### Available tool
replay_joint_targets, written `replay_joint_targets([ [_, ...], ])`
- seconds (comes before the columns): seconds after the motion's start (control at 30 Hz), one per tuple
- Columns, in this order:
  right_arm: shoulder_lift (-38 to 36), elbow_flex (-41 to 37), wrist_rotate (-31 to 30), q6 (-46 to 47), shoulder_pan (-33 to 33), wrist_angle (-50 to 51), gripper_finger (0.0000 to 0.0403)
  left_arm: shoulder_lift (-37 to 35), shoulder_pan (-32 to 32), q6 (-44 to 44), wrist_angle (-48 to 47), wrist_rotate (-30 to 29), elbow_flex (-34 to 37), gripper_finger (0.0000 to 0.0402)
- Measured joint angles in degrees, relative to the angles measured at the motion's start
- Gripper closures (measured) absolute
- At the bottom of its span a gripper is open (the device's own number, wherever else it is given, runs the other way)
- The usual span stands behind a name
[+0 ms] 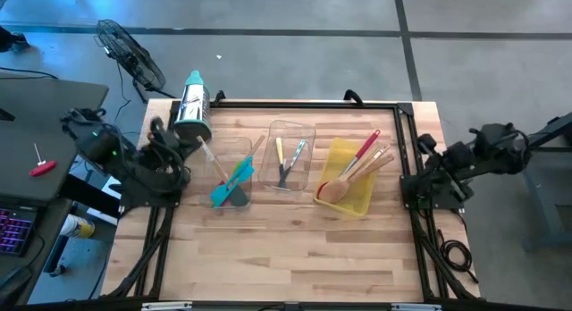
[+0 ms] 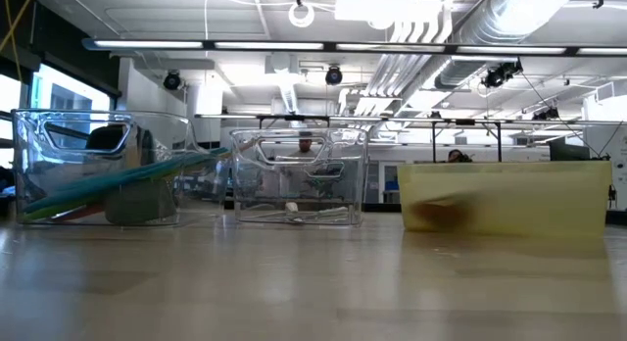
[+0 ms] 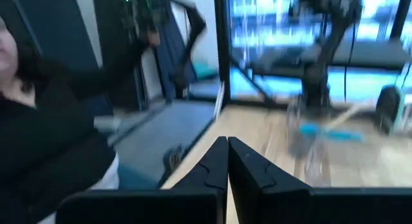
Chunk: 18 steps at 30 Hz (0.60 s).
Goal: Pick & Place Kitchen Items
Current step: Return to Home Position
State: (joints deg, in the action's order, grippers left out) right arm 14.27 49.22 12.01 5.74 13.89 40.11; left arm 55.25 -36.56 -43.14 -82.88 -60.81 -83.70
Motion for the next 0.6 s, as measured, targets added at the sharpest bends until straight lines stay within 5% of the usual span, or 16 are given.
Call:
replay_joint_targets([
  [0.27, -11.69, -17.40, 0.16, -1.45, 0.00, -18.19, 0.0400, -20.54, -7.47, 2.69, 28.38, -0.23, 33.25, 0.0400],
  [0.47, -13.47, -29.96, -0.02, -4.42, 0.00, -33.91, 0.0400, -35.47, -10.05, 6.73, 48.13, -2.08, 50.60, 0.0400],
  [0.6, -13.42, -36.62, 0.03, -7.28, 0.00, -46.02, 0.0400, -42.81, -9.96, 17.58, 65.74, 3.29, 59.29, 0.0401],
])
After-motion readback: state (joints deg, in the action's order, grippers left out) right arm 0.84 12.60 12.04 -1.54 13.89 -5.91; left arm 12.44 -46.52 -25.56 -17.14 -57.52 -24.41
